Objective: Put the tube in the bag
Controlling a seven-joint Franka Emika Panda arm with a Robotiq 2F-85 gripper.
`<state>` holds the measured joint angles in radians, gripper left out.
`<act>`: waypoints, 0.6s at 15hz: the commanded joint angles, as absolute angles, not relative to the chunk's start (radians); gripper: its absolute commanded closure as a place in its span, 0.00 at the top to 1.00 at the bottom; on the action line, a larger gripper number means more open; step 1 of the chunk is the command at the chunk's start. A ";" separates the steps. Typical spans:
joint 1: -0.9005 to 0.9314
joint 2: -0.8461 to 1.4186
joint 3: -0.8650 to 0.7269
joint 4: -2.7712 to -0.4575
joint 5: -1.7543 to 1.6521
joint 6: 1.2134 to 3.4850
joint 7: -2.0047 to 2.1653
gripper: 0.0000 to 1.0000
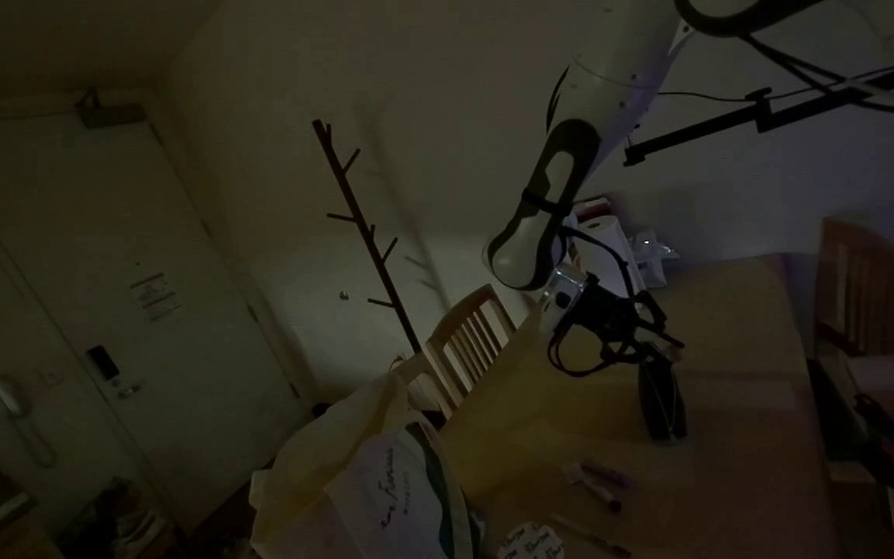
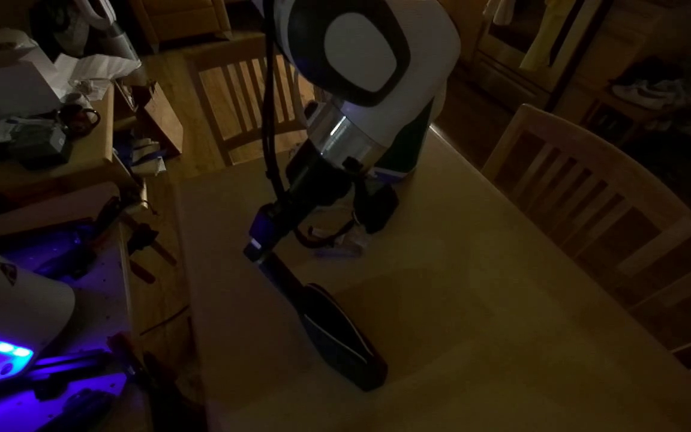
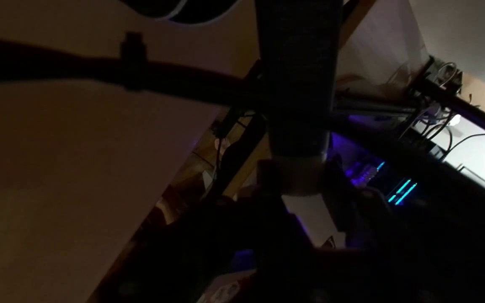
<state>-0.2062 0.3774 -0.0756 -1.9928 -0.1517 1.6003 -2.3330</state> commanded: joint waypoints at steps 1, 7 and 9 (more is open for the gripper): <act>-0.223 0.397 -0.075 -1.955 -0.176 1.538 -2.428 0.08; -0.235 0.398 -0.066 -1.936 -0.185 1.586 -2.625 0.08; -0.236 0.408 -0.067 -1.925 -0.182 1.605 -2.693 0.08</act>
<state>-0.2174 0.3918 -0.0811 -1.9509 -0.1669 1.5797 -2.5872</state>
